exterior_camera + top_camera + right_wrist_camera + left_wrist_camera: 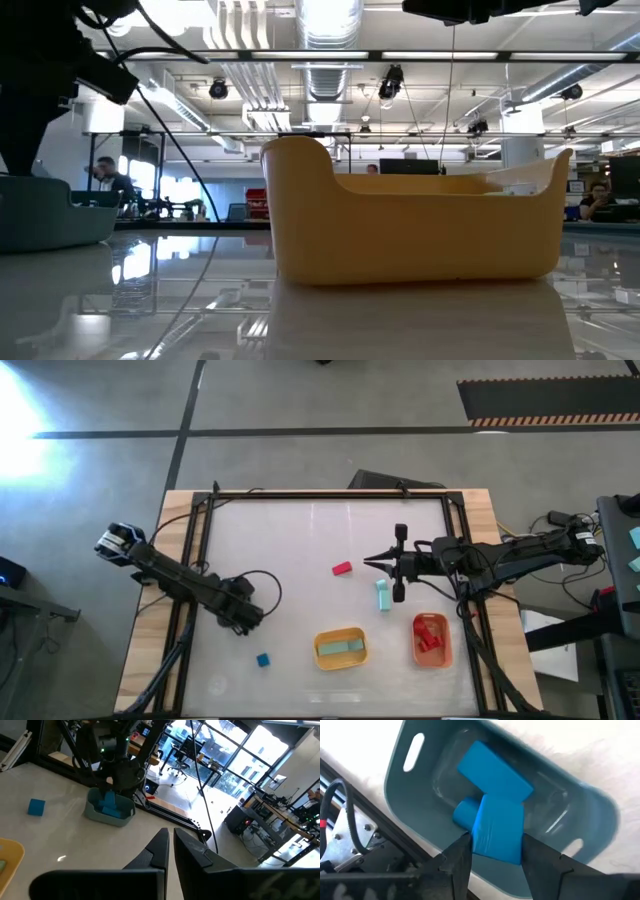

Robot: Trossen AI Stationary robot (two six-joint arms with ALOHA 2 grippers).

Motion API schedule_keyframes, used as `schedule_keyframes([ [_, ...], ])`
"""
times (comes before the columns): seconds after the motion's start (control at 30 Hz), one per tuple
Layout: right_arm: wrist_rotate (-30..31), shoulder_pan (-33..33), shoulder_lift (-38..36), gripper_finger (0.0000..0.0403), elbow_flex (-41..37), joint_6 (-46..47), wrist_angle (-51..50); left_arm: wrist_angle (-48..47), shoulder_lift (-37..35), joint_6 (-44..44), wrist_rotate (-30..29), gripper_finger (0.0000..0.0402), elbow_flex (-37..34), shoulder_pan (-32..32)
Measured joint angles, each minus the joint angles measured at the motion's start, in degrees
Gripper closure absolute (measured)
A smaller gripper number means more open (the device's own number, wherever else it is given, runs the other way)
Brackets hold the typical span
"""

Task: Sort & place blocks by color
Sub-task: Put the blue block into the blue bin, then put the red block into the orange bin

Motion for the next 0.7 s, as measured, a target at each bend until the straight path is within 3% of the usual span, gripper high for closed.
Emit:
schedule_keyframes([
  [0.5,0.00,-0.02,0.00,0.0385,-0.04,4.17,-0.07,-0.06,0.00,0.04,-0.38,0.0210,1.59,0.00],
  [0.57,0.00,0.00,0.00,0.0385,-0.04,4.87,-0.07,-0.02,0.00,0.04,-2.26,0.0210,2.85,0.00],
  [0.7,0.00,-0.02,0.42,0.0385,-0.07,8.19,0.00,2.62,-0.02,4.79,-11.98,0.0210,5.63,-0.23],
])
